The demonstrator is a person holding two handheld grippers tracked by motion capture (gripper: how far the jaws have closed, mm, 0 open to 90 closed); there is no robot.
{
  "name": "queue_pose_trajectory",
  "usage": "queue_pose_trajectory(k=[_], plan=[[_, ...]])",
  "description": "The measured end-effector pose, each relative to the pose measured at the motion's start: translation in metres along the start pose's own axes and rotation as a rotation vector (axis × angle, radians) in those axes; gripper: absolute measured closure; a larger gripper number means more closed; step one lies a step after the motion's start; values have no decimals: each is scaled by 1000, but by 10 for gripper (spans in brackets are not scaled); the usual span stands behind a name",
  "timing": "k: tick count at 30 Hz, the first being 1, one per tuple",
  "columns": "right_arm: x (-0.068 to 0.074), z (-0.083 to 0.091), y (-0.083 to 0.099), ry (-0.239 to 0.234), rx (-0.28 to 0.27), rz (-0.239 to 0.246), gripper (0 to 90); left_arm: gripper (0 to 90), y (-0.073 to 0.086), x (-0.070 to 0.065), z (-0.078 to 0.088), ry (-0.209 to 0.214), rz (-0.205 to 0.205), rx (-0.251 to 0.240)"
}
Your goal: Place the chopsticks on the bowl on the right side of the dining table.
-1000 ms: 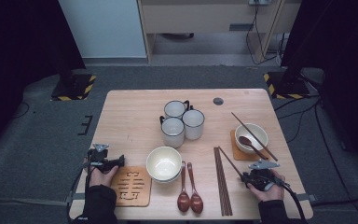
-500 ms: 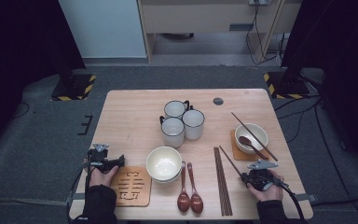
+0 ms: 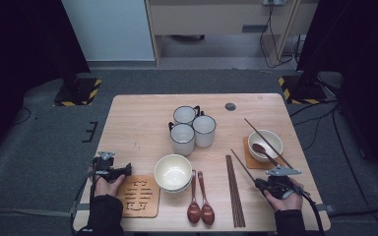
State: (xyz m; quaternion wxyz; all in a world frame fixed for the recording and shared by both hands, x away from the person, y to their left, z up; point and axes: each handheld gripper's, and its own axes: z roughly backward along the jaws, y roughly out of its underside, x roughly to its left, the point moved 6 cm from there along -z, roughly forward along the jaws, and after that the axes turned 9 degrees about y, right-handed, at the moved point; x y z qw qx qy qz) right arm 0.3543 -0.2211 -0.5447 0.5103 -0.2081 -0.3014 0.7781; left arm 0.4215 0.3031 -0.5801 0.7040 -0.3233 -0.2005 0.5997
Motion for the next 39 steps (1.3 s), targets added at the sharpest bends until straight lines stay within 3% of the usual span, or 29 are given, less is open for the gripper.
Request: queue_pose_trajectory(k=[15, 39], plan=[[-4, 19, -18, -45, -84, -13, 850, 0, 0, 0, 0, 0, 0, 0], [-15, 48, -43, -56, -185, -39, 851, 0, 0, 0, 0, 0, 0, 0]])
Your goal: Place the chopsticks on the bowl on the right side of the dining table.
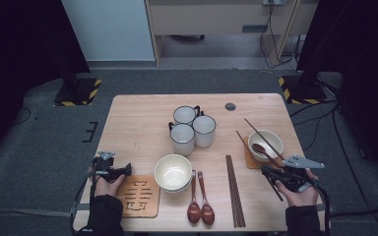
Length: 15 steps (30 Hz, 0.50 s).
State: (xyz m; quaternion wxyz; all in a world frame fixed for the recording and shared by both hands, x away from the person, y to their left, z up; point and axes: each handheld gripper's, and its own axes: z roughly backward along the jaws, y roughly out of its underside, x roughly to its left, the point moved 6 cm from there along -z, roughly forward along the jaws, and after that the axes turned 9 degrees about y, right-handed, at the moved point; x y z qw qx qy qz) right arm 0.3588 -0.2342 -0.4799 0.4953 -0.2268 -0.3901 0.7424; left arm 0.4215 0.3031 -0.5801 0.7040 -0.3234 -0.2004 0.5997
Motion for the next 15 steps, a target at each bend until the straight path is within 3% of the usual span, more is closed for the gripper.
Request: queue_pose_trajectory(k=[15], plan=[[-9, 16, -27, -10, -88, -36, 850, 0, 0, 0, 0, 0, 0, 0]])
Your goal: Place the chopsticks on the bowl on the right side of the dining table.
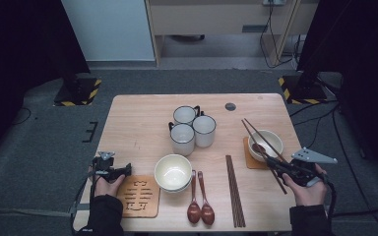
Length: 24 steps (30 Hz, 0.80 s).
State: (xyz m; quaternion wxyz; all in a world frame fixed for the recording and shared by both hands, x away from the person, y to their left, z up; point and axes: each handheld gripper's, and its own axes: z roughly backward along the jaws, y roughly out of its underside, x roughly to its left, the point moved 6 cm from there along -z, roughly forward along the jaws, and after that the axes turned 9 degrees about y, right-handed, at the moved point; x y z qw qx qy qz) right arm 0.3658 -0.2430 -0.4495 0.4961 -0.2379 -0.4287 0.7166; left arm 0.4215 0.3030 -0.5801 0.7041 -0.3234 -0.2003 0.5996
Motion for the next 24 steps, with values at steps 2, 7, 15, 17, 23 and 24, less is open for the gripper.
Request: queue_pose_trajectory(k=[2, 7, 15, 17, 23, 24], plan=[[0, 0, -3, -3, -6, -2, 851, 0, 0, 0, 0, 0, 0, 0], [-3, 1, -8, -8, -12, -5, 851, 0, 0, 0, 0, 0, 0, 0], [-12, 4, -21, -8, -45, -15, 850, 0, 0, 0, 0, 0, 0, 0], [-15, 4, -23, -7, -49, -19, 851, 0, 0, 0, 0, 0, 0, 0], [-23, 4, -28, -9, -54, -15, 850, 0, 0, 0, 0, 0, 0, 0], [-26, 3, -30, -10, -59, -14, 850, 0, 0, 0, 0, 0, 0, 0]])
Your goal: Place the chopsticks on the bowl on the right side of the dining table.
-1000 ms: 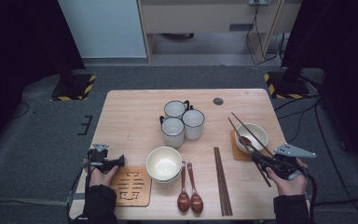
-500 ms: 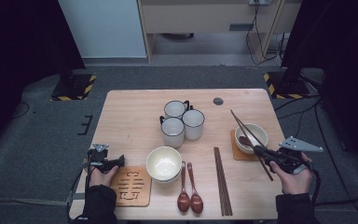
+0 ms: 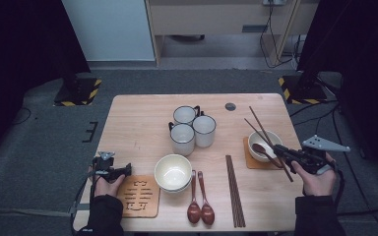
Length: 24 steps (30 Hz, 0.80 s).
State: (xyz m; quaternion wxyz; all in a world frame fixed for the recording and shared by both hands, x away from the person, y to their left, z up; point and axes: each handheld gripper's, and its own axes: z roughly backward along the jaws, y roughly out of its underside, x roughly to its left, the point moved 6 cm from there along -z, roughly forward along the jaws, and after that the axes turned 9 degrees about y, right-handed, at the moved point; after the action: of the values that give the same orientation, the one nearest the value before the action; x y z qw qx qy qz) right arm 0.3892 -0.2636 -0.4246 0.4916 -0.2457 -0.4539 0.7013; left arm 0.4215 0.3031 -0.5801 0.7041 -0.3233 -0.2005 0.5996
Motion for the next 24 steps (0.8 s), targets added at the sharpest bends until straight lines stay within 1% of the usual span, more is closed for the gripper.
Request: queue_pose_trajectory(k=[4, 7, 12, 14, 17, 24], plan=[[-5, -2, -3, -5, -7, -3, 850, 0, 0, 0, 0, 0, 0, 0], [-8, -3, -3, -4, -2, 1, 850, 0, 0, 0, 0, 0, 0, 0], [-19, -7, -7, -9, 9, 9, 850, 0, 0, 0, 0, 0, 0, 0], [-22, -8, -7, -5, 14, 4, 850, 0, 0, 0, 0, 0, 0, 0], [-25, -10, -8, -8, 19, 10, 850, 0, 0, 0, 0, 0, 0, 0], [-36, -18, -13, -5, 24, 20, 850, 0, 0, 0, 0, 0, 0, 0]])
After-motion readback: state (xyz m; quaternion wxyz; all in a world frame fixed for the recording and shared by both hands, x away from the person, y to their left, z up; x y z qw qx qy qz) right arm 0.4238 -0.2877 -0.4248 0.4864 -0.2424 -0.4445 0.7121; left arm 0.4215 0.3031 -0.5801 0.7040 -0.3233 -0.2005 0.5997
